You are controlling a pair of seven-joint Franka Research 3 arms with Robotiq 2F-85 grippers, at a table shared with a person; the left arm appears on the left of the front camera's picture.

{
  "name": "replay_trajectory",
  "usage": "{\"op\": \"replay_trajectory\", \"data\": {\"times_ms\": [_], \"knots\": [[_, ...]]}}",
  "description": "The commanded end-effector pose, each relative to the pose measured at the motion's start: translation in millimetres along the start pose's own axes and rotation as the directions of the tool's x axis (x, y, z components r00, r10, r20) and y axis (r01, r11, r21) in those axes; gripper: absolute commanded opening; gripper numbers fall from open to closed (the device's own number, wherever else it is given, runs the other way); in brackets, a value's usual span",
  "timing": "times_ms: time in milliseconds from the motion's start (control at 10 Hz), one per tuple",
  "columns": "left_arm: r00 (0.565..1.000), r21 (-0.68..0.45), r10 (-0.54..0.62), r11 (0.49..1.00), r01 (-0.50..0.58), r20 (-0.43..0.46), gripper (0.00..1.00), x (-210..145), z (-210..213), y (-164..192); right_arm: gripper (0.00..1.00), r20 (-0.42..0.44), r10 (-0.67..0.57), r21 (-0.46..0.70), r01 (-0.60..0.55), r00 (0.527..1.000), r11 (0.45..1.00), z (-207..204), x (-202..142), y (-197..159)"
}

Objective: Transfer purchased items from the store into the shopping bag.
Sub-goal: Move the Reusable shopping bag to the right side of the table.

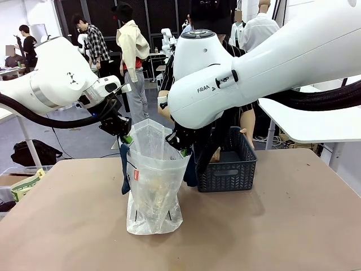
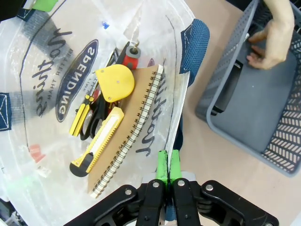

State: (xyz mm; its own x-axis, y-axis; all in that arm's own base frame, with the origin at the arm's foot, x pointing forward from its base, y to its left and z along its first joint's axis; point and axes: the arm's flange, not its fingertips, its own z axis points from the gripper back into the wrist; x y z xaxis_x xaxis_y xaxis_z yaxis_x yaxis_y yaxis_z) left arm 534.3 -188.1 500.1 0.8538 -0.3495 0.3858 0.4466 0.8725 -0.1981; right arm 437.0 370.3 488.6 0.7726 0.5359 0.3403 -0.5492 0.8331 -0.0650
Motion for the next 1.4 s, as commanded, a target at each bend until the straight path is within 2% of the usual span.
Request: {"op": "replay_trajectory", "data": {"times_ms": [0,1300], "knots": [[1.000,0.003,0.004,1.000,-0.004,0.014,0.00,-2.4,2.0,0.9,0.00,0.000,0.000,0.001,0.000,1.000,1.000,0.2,-4.1,-1.0],[1.000,0.003,0.004,1.000,-0.004,0.014,0.00,-2.4,2.0,0.9,0.00,0.000,0.000,0.001,0.000,1.000,1.000,0.2,-4.1,-1.0]]}}
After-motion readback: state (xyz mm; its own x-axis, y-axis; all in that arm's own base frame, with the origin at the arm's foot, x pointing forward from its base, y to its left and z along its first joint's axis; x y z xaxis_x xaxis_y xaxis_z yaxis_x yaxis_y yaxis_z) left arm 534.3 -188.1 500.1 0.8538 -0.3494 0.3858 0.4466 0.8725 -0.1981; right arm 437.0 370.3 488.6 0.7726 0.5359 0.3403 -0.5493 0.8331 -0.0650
